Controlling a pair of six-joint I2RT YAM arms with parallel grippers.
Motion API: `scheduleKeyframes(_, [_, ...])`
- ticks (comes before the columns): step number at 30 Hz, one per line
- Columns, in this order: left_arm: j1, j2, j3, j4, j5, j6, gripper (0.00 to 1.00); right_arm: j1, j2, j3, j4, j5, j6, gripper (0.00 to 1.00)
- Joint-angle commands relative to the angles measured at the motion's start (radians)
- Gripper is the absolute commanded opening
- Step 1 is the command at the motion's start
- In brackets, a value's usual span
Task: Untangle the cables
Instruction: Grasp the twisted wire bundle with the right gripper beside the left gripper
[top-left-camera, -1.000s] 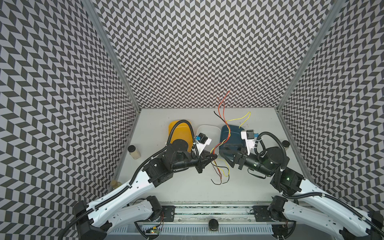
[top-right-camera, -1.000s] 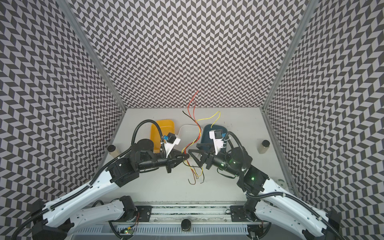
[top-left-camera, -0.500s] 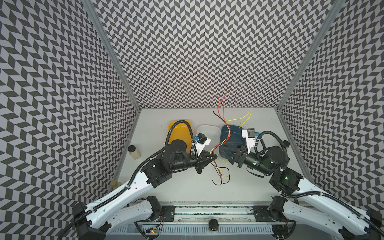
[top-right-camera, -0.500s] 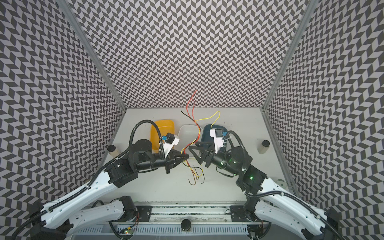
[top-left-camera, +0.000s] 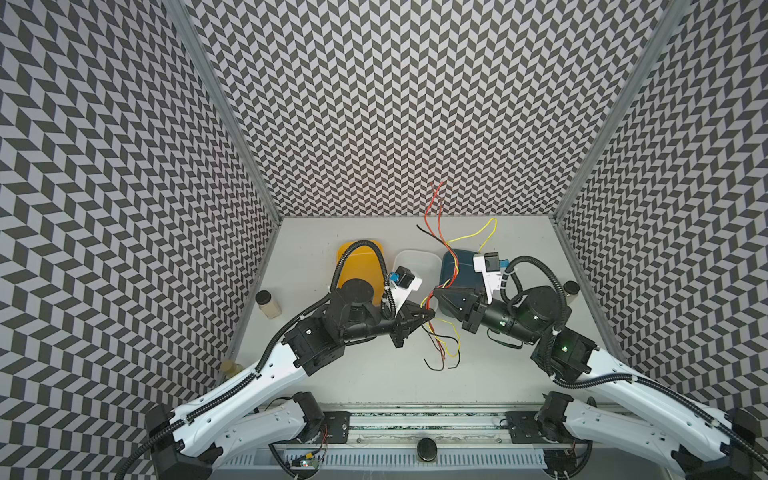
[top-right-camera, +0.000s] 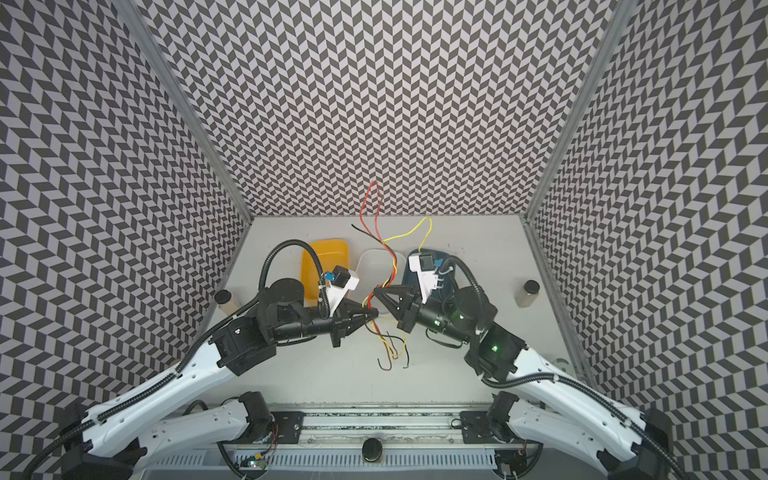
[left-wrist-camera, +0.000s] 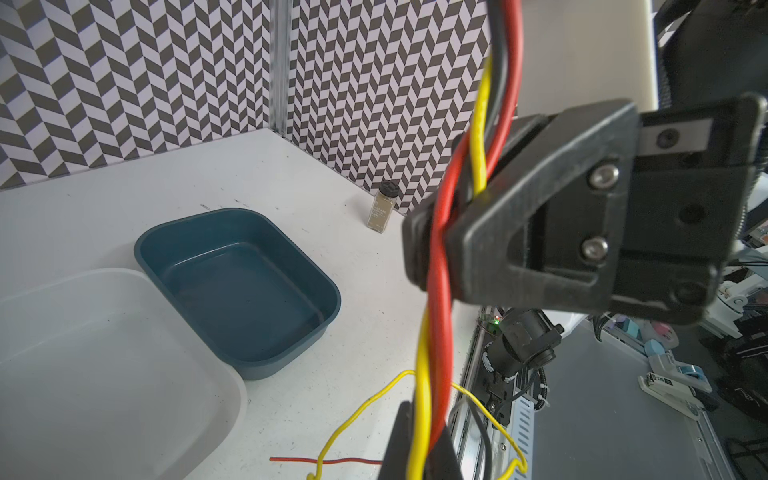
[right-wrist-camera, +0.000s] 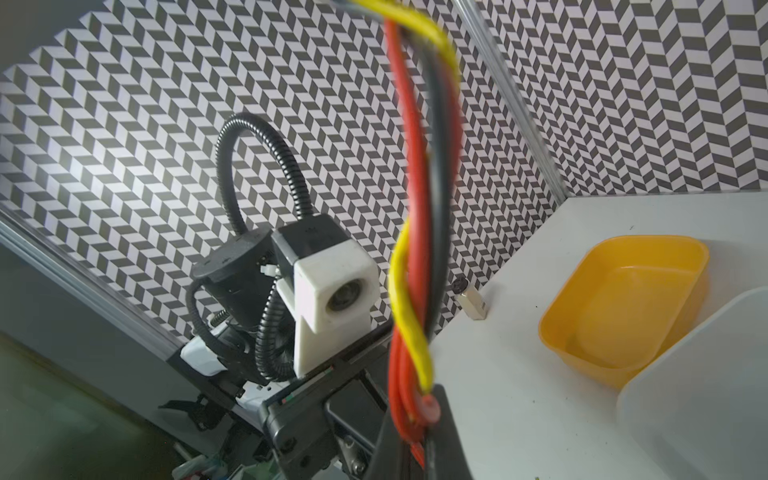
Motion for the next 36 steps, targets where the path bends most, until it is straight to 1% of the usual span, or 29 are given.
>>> scheduleKeyframes(1, [-0.008,0.009,0.007,0.017,0.019,0.009,0.00,0.002,0.004,0.043,0.070,-0.011,-0.037,0.00])
scheduleKeyframes(5, [-0.008,0.006,0.012,0.003,0.009,0.014,0.00,0.002,-0.028,0.074,-0.070,0.069,-0.109,0.00])
scheduleKeyframes(7, [-0.008,-0.001,0.018,-0.007,0.007,0.024,0.19,0.002,-0.049,0.088,-0.147,0.118,-0.151,0.00])
scheduleKeyframes(8, [-0.007,-0.006,0.020,-0.011,0.004,0.028,0.30,0.002,-0.059,0.090,-0.171,0.128,-0.178,0.00])
scheduleKeyframes(9, [-0.007,-0.014,0.019,-0.010,0.001,0.032,0.38,0.002,-0.068,0.089,-0.189,0.134,-0.200,0.00])
scheduleKeyframes(12, [0.000,-0.042,0.001,0.021,0.004,0.027,0.49,0.001,-0.081,0.090,-0.218,0.127,-0.254,0.00])
scheduleKeyframes(14, [0.007,-0.051,-0.008,0.038,0.021,0.016,0.51,0.001,-0.071,0.104,-0.249,0.100,-0.279,0.00])
scheduleKeyframes(20, [0.009,-0.068,-0.023,0.075,0.066,0.002,0.53,0.001,-0.029,0.126,-0.294,0.008,-0.300,0.00])
scheduleKeyframes(23, [0.008,-0.076,-0.033,0.091,0.077,-0.007,0.50,0.001,-0.006,0.137,-0.321,-0.033,-0.309,0.00])
scheduleKeyframes(28, [0.006,-0.044,-0.014,0.069,0.097,-0.003,0.40,0.001,0.008,0.137,-0.306,-0.123,-0.310,0.00])
scheduleKeyframes(31, [0.006,-0.043,-0.008,0.050,0.082,0.009,0.33,0.002,0.012,0.136,-0.305,-0.163,-0.318,0.00])
scheduleKeyframes(36, [0.006,-0.046,-0.005,0.037,0.065,0.020,0.21,0.002,0.019,0.137,-0.315,-0.174,-0.316,0.00])
